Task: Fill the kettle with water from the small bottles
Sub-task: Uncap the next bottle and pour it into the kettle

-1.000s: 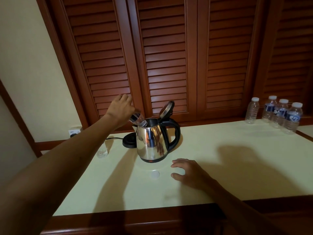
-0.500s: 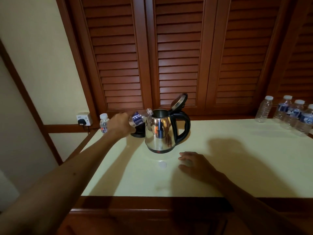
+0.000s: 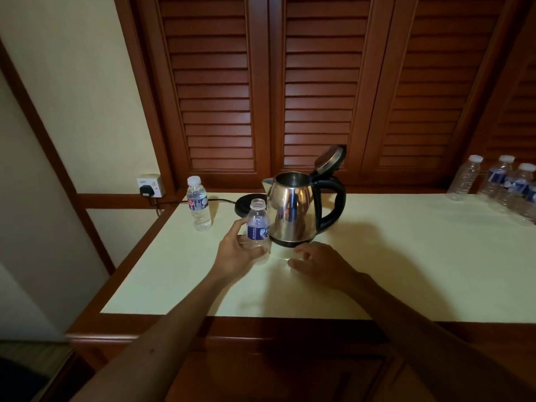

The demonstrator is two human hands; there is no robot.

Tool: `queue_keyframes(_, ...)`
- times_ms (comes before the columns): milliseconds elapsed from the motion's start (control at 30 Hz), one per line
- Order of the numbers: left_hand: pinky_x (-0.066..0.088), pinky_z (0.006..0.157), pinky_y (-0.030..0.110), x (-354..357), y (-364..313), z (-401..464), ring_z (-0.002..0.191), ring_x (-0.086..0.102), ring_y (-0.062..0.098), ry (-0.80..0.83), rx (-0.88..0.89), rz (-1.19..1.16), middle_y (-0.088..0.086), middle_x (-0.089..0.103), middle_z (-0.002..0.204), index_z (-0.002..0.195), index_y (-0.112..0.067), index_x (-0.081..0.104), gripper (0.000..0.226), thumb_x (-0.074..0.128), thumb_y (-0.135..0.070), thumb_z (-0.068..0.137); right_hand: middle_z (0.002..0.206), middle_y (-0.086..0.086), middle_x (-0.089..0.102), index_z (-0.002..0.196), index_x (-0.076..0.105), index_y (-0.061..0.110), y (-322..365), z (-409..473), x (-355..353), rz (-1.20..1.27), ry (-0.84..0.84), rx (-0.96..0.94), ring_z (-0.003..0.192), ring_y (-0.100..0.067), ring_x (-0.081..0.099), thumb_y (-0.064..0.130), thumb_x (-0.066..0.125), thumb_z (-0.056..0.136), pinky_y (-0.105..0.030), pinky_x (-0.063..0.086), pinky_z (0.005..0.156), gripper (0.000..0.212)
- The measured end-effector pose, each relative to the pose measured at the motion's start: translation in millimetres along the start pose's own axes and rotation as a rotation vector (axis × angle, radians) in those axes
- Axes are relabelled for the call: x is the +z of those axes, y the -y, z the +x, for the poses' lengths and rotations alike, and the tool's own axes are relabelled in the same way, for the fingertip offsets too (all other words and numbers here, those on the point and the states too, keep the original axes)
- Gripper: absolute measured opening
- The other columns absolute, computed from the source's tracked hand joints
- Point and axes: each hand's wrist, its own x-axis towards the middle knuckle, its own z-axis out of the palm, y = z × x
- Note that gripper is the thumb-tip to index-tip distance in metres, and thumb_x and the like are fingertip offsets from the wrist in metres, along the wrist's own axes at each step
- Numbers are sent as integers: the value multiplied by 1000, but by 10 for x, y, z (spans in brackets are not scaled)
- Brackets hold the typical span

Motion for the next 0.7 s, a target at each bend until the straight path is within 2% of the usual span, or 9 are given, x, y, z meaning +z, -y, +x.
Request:
queue_keyframes(67,51,64,10,12,63,-13,91,66,6,32,15,-51,-6,69,108,134,-34,44,72,83,-12,77,118,2,55,125,58,22,53,35,36,-118,60,-70,102,-13,54,52,61,86,-27,43,79,50)
queue_keyframes(133,56,75,18,17,135,-7,96,69,10,45,20,-86,-3,71,112,136,-37,43,74,83,-15,77,114,0,56,117,64,20,85,74,37,-173,87,-100,102,-15,54,41,63,88,-27,42,80,36)
queue_keyframes(200,57,87,29,24,192,0,102,69,13,45,7,-132,-2,70,118,140,-38,41,79,83,-14,77,103,-1,61,105,68,18,103,110,14,-167,74,-120,93,-15,58,30,64,89,-25,42,76,21)
queue_keyframes(267,58,85,28,30,226,5,97,69,12,46,13,-186,-1,72,111,143,-35,41,82,82,-10,77,88,4,60,97,67,15,198,116,-53,-110,6,-147,78,-8,57,21,64,89,-21,41,70,10)
queue_keyframes(300,58,80,26,33,245,13,89,70,12,51,31,-202,-1,73,101,143,-34,41,81,82,-8,77,85,5,58,99,67,12,276,124,-115,-63,-54,-155,74,-5,56,19,63,90,-18,40,67,12)
queue_keyframes(367,56,76,24,27,274,15,79,68,10,72,76,-199,-7,72,85,139,-37,43,76,80,-8,79,92,3,60,108,66,9,471,184,-277,3,-189,-178,77,-4,56,19,63,90,-16,39,67,21)
queue_keyframes(467,55,84,22,13,308,34,91,69,10,88,145,-114,-10,72,101,134,-44,42,73,81,-16,80,103,-1,67,113,68,9,810,328,-559,76,-285,-288,89,-11,62,19,68,87,-21,48,77,28)
queue_keyframes(567,52,90,22,5,321,61,104,66,11,70,149,-66,-7,68,117,142,-39,39,81,83,-19,77,108,1,68,116,68,11,1080,485,-725,75,-257,-348,96,-10,63,17,73,83,-24,51,84,33)
queue_keyframes(700,50,80,11,-5,348,80,98,67,6,80,107,-89,-11,71,106,147,-34,41,85,84,-20,76,112,-4,70,112,71,10,1238,649,-748,-27,-120,-360,101,-12,63,9,73,81,-34,52,92,31)
